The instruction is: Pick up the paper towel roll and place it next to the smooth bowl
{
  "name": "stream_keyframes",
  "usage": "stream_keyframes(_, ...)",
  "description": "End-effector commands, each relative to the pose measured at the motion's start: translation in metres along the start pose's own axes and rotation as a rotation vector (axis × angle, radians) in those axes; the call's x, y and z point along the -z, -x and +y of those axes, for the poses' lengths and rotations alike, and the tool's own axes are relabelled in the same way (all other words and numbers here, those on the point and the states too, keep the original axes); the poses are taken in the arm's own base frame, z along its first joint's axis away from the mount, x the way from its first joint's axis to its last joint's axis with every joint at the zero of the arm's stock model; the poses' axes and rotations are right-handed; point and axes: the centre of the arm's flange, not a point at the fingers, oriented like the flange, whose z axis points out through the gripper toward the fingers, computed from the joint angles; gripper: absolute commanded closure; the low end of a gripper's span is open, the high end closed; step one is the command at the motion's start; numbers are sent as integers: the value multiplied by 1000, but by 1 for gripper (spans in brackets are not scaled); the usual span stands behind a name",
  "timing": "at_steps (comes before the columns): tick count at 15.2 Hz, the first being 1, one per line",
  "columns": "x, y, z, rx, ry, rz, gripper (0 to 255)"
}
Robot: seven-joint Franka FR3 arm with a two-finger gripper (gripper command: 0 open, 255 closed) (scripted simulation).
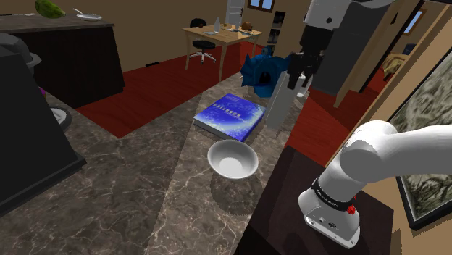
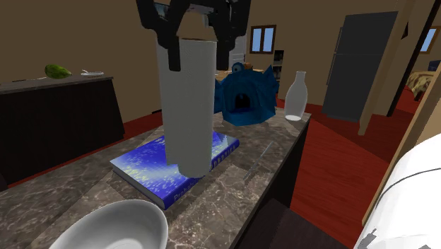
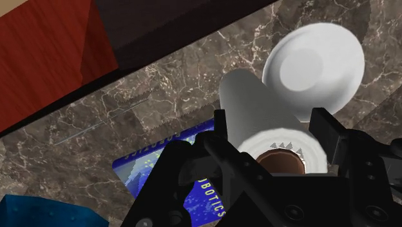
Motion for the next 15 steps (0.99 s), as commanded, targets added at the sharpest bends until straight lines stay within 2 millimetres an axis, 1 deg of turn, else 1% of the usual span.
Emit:
stream_keyframes(1, -11, 0, 0, 0, 0, 0, 255)
stream_keyframes(15, -84, -4, 4, 0, 0, 0, 255)
